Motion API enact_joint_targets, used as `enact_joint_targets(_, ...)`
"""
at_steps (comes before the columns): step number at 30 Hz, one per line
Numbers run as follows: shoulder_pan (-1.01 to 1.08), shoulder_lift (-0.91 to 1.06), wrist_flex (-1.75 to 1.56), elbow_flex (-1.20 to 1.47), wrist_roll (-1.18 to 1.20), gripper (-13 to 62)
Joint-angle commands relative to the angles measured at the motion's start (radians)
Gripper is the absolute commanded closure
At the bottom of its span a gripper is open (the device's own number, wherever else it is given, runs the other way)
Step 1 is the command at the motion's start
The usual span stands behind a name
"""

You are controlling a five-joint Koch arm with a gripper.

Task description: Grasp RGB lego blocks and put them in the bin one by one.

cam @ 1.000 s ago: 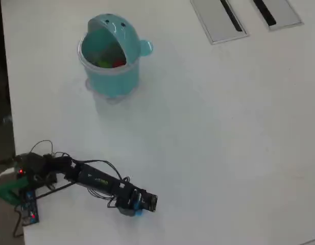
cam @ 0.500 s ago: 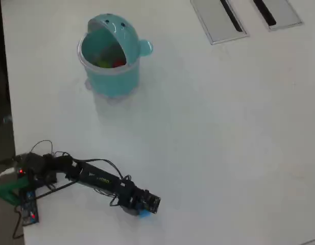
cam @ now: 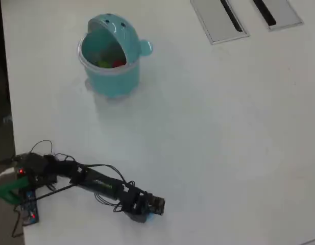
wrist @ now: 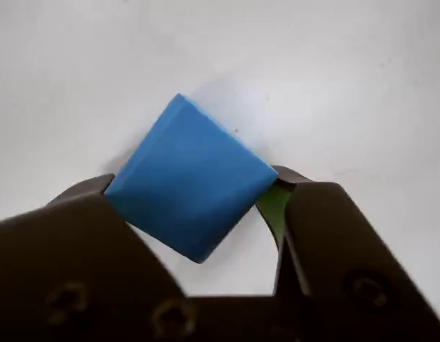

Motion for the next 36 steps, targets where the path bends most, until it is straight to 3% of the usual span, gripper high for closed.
enact_joint_targets(1, 0.015, 0.011, -0.029, -0.089, -0.025, 15.2)
enact_joint_targets(20, 0.034, -0.118, -0.029, -0.302, -0.110, 15.2)
enact_joint_targets(24, 0.051, -0.230, 0.002, -0.508, -0.112, 14.6)
enact_joint_targets(28, 0.064, -0.451, 0.081, -0.925, -0.110, 14.2)
enact_joint_targets(36, 0.049, -0.456, 0.156, -0.948, -0.117, 14.9)
